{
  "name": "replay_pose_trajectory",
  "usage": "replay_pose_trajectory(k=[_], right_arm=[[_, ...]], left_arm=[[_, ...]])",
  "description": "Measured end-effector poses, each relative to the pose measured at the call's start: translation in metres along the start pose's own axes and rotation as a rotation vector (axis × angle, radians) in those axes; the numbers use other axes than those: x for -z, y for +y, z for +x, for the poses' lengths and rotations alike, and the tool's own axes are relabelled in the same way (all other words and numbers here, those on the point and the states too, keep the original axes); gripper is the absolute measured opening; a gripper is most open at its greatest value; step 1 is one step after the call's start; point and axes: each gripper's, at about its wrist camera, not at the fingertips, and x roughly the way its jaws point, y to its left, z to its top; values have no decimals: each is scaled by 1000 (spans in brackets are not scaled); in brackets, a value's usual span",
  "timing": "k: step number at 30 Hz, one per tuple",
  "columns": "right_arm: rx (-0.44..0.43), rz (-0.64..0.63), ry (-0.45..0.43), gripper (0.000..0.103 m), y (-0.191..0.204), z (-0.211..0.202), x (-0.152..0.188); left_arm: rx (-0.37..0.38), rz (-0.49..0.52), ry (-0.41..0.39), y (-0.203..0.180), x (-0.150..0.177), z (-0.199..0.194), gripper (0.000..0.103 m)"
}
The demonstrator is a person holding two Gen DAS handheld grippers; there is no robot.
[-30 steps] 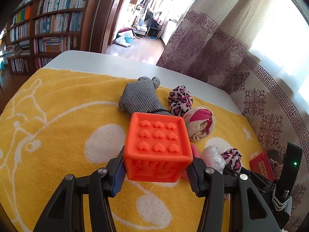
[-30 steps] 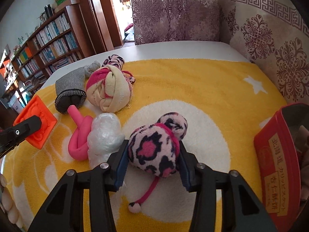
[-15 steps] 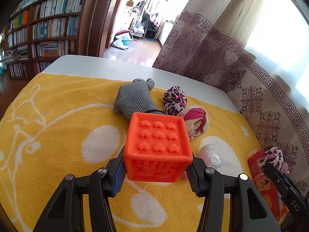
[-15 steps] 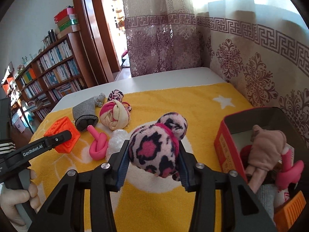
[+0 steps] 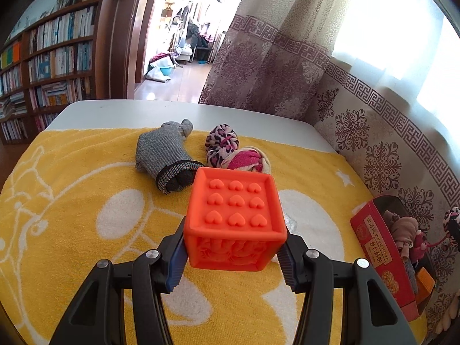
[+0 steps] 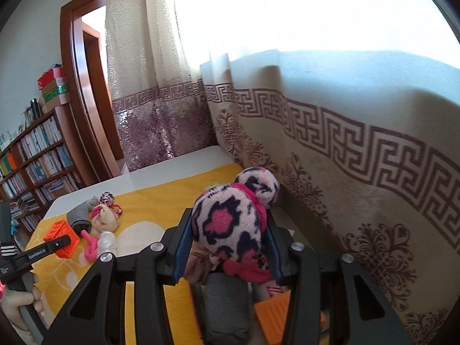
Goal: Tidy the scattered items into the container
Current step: 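Carry the leopard toy and orange heart block into the red tin box and release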
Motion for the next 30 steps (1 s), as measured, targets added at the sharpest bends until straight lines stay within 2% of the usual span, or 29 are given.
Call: replay_pose_trajectory(k=[3,8,13,20,25,30], right_arm=[[37,32,5,49,-23,2,2],[43,55,35,53,-39,12,9],[17,85,16,69,-41,9,13],[-13,121,-19,70,-46,4,16],[-5,134,-83,70,-44,-1,20],[83,107,-195,70,-41,-10,29]], left_arm=[[7,17,8,-7,2,1,56],[16,46,20,-20,6,1,56],[20,57,35,-30,11,1,56],[31,107,45,-62,14,1,56],[75,189,49,-109,17,-2,56],[144,261,59,-161,19,-1,56]])
